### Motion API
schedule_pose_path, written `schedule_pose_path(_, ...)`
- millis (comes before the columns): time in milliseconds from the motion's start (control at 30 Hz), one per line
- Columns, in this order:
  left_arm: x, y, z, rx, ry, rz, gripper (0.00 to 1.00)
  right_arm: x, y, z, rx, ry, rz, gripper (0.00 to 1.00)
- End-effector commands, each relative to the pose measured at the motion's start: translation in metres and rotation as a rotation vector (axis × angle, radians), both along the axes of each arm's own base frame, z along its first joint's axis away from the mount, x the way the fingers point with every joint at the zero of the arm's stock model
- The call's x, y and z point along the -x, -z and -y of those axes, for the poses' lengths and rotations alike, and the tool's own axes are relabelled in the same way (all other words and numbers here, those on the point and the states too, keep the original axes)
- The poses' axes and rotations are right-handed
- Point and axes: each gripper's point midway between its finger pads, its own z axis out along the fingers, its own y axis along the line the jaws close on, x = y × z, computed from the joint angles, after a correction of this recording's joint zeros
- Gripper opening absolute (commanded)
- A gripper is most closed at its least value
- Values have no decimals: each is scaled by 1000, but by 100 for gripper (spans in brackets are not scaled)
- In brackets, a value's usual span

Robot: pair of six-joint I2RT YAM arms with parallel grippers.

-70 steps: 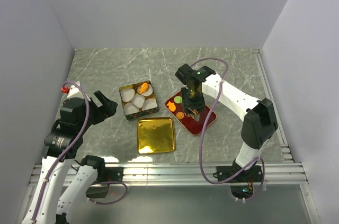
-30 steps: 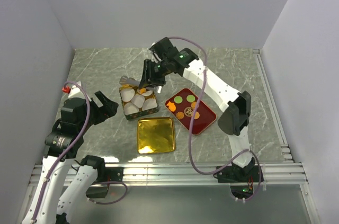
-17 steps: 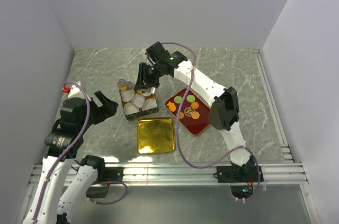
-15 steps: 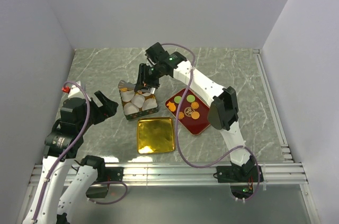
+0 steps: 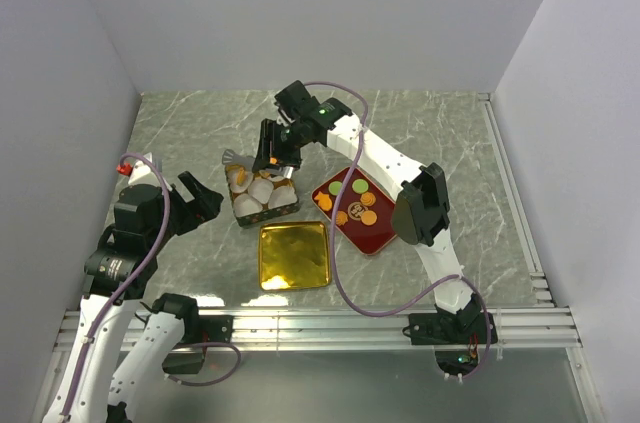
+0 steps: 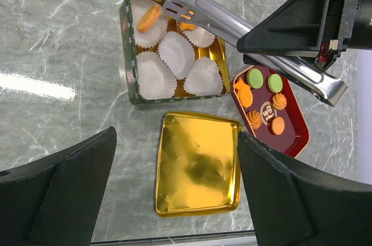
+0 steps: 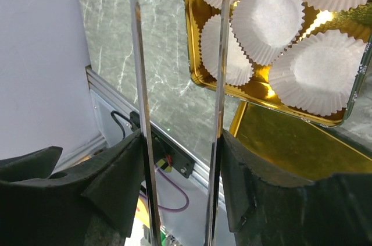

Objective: Pack the cookies

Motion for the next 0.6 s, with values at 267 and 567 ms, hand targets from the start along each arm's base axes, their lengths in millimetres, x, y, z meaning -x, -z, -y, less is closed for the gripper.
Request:
schedule_pose_path(267,-3,-9,0,3,-1,40,91,-13,-45,6,-60,8,110,59)
schedule_pose_path(567,-3,-9,-3,6,-15,46,91,3,-88,63,-31,53,218,59)
